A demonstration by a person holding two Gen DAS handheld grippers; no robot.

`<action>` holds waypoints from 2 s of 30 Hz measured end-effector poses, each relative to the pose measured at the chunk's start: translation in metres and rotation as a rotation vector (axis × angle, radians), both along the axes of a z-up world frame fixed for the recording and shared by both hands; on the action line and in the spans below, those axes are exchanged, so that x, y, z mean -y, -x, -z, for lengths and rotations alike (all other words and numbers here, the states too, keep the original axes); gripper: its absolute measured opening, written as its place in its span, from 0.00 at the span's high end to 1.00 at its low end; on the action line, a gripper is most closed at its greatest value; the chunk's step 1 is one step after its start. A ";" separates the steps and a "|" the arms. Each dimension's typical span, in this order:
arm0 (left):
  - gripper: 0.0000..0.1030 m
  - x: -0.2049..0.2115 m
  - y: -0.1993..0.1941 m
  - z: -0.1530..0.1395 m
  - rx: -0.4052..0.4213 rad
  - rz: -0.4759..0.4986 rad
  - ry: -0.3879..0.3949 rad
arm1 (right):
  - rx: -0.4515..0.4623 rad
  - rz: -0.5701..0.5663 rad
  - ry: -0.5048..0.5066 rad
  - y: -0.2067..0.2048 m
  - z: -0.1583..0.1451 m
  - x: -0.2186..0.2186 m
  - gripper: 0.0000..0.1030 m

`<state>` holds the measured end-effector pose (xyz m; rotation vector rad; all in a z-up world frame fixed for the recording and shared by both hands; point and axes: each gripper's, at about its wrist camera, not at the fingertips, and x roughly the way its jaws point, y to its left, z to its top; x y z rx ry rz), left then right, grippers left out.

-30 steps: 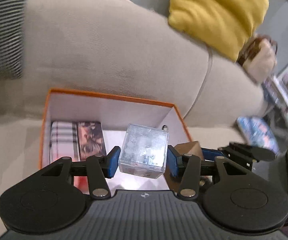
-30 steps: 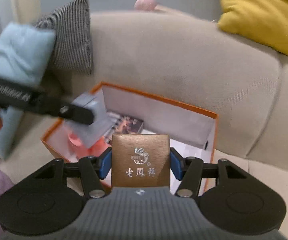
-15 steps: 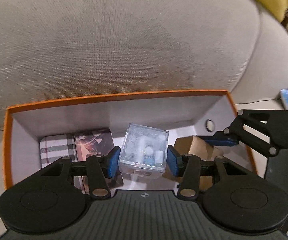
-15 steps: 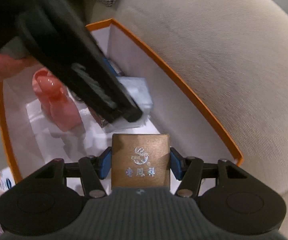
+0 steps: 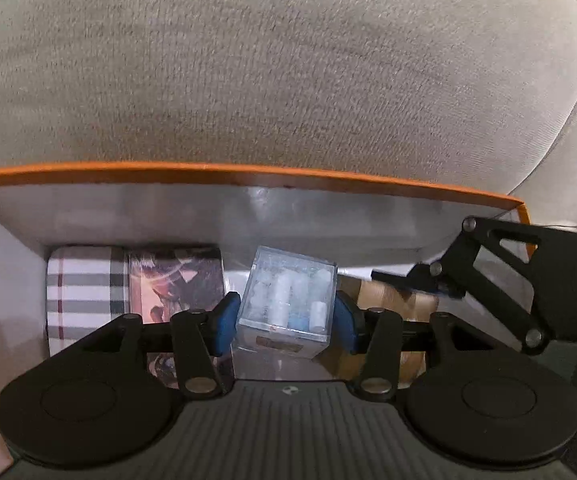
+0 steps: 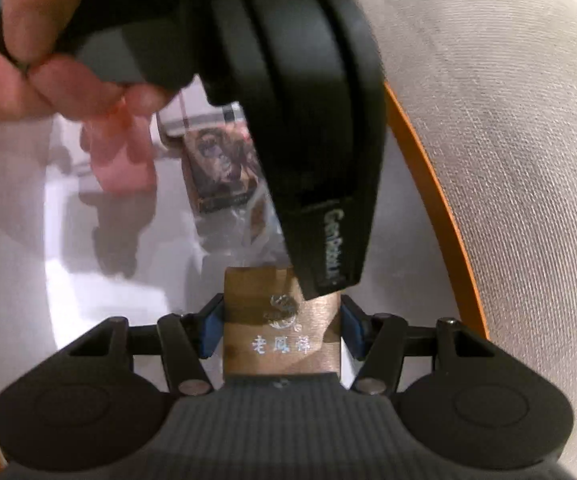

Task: Organize rigid objects
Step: 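Open the left tool releasing the cube while the right tool releases the brown box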

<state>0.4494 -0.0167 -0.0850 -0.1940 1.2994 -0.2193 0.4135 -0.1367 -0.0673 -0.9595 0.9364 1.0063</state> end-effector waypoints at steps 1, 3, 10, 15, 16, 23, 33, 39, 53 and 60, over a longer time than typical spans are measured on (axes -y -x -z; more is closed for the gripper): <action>0.44 -0.002 0.001 0.001 -0.006 -0.001 0.003 | -0.007 0.009 -0.003 -0.002 0.000 0.000 0.42; 0.42 -0.005 0.004 0.002 -0.018 0.011 0.008 | -0.004 0.028 -0.018 -0.003 -0.002 0.000 0.37; 0.27 -0.008 0.015 -0.013 0.009 0.097 0.037 | -0.029 0.081 -0.014 -0.005 -0.011 0.003 0.31; 0.28 -0.008 0.018 -0.025 0.016 0.300 -0.038 | -0.073 0.119 0.033 -0.004 -0.014 0.011 0.31; 0.28 -0.004 0.021 -0.026 0.017 0.349 -0.063 | -0.086 0.129 0.038 -0.004 -0.014 0.013 0.31; 0.34 0.009 0.024 -0.017 0.043 0.566 -0.252 | -0.160 0.194 0.068 -0.012 -0.009 0.020 0.44; 0.61 0.017 0.023 -0.007 0.038 0.487 -0.213 | -0.087 0.175 0.035 -0.016 -0.001 0.021 0.59; 0.70 0.012 0.019 -0.012 0.083 0.394 -0.233 | -0.073 0.195 0.004 -0.024 -0.006 0.019 0.65; 0.70 0.004 0.024 -0.040 0.105 0.406 -0.219 | -0.088 0.266 -0.014 -0.019 -0.019 0.022 0.60; 0.70 -0.007 0.069 -0.114 0.254 0.398 -0.133 | -0.047 0.359 -0.119 0.005 -0.069 0.034 0.57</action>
